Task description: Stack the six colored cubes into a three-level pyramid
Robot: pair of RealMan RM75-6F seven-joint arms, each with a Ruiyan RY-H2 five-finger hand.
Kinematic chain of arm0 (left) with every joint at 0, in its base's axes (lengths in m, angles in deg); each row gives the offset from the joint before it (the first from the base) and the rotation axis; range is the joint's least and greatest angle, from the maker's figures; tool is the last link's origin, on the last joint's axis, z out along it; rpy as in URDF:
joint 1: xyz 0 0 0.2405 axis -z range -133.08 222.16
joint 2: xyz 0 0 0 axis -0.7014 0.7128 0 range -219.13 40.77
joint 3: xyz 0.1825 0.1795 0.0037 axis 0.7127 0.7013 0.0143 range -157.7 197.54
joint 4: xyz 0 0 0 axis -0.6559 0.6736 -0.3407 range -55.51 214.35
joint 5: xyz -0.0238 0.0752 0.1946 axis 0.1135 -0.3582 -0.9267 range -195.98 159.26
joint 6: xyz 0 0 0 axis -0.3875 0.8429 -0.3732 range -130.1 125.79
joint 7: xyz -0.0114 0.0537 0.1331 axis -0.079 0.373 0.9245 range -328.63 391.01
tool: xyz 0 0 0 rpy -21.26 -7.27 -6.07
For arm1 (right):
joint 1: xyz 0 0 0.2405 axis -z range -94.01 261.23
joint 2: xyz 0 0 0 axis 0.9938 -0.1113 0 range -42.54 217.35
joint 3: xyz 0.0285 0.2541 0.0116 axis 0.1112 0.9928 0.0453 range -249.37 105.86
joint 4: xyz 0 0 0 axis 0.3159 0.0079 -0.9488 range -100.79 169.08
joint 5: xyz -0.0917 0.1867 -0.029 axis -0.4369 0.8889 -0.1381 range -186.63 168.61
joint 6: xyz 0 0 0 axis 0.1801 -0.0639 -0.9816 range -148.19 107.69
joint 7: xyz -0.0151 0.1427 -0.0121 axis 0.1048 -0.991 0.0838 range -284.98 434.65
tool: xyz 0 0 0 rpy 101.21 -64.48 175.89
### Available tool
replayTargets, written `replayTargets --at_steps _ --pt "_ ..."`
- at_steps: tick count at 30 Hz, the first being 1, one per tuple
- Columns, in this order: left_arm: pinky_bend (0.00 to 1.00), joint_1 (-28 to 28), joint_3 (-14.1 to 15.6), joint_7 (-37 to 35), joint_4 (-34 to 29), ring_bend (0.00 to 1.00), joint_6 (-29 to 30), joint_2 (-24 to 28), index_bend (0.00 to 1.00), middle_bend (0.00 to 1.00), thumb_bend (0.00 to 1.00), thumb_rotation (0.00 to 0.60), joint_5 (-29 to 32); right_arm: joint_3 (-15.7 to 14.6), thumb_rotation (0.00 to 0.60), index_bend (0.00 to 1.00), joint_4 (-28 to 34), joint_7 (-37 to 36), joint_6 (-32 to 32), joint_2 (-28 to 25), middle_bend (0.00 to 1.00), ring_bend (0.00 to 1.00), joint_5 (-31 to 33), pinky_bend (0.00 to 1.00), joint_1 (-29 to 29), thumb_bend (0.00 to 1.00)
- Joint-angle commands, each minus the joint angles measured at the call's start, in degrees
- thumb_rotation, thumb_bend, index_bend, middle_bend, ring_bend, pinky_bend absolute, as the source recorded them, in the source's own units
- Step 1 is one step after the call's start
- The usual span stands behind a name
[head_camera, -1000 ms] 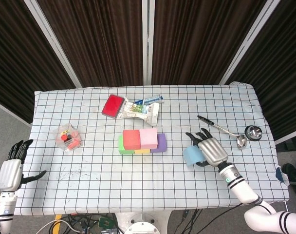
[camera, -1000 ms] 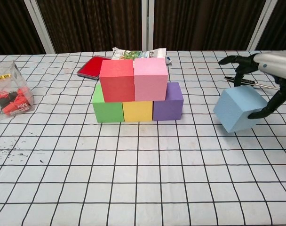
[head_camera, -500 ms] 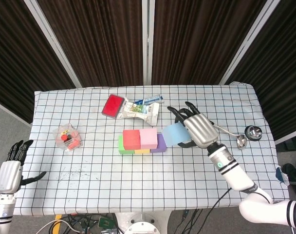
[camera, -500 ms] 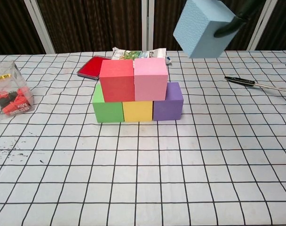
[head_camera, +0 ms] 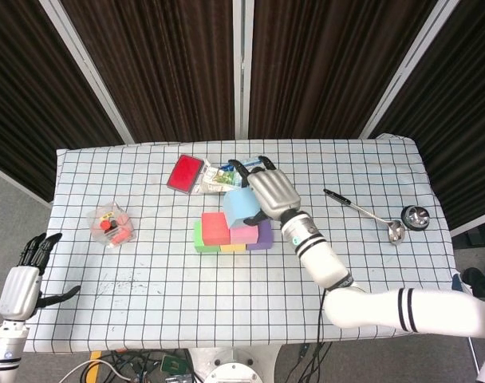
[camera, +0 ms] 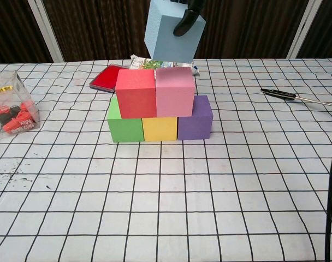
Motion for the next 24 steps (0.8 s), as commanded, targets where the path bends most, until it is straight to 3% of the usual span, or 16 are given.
replayTargets --at_steps 1,14,24 --pt "0.03 0.08 0.07 -0.52 0.23 0.0 -0.24 -0.14 0.07 0.1 0.0 0.6 -0.03 -0.09 0.6 0.0 0.55 6.6 -4.5 2.42 0.71 0.25 6.98 0.0 -5.96 0.1" --pt "0.03 0.82 0.51 -1.92 0.83 0.0 -1.69 -0.88 0.07 0.1 0.0 0.6 -0.47 0.03 0.6 0.0 2.11 15.3 -17.45 6.88 0.69 0.25 18.2 0.0 -11.91 0.09" --pt "0.03 1.03 0.61 -2.17 0.32 0.0 -2.31 -0.61 0.07 0.1 0.0 0.6 -0.28 0.89 0.6 0.0 0.3 16.64 -19.89 10.61 0.68 0.25 17.87 0.0 -12.73 0.09"
